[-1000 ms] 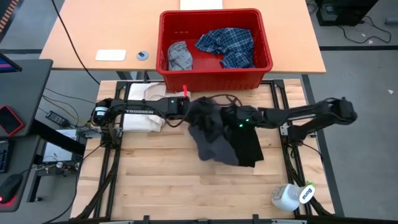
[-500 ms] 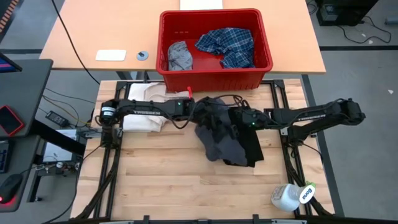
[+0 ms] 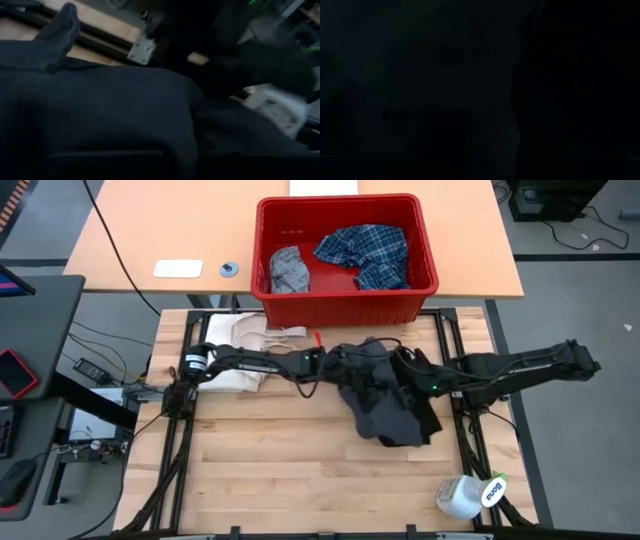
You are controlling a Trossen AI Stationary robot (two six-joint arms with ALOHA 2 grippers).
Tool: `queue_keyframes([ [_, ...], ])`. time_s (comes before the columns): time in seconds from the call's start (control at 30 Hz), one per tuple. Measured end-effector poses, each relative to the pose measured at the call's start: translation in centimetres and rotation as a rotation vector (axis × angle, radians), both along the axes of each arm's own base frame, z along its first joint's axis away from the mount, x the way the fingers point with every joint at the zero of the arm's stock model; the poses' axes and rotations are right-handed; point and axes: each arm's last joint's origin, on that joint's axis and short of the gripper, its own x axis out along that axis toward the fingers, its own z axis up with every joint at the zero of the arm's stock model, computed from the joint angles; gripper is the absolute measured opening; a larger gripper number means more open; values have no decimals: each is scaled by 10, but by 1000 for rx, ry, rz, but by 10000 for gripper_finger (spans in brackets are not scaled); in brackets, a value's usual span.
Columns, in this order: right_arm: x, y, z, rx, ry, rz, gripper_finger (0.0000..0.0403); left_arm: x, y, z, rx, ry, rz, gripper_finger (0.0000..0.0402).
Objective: Fold Laundry from Bin
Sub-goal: Stack the folded gray pants on top of the folded black shirt
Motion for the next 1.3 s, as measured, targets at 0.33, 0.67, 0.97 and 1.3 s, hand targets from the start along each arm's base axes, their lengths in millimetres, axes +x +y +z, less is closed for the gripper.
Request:
queue_keyframes([
  [0.33,-32,3,-8,-54,243,-33,171,12,1,-37,-15,69,13,25],
  [0.67,-45,-6,-35,-211,412,-33,169,18,-6,-28,-12,-62,-13,25],
  [0.97,-42,-11,-37,-194,356,-74,169,21,-12,-37,40,-43,6,55],
  [1.3,-52,-11,-17,-140,311,-36,169,25,-15,-27,3,-161,4,251],
])
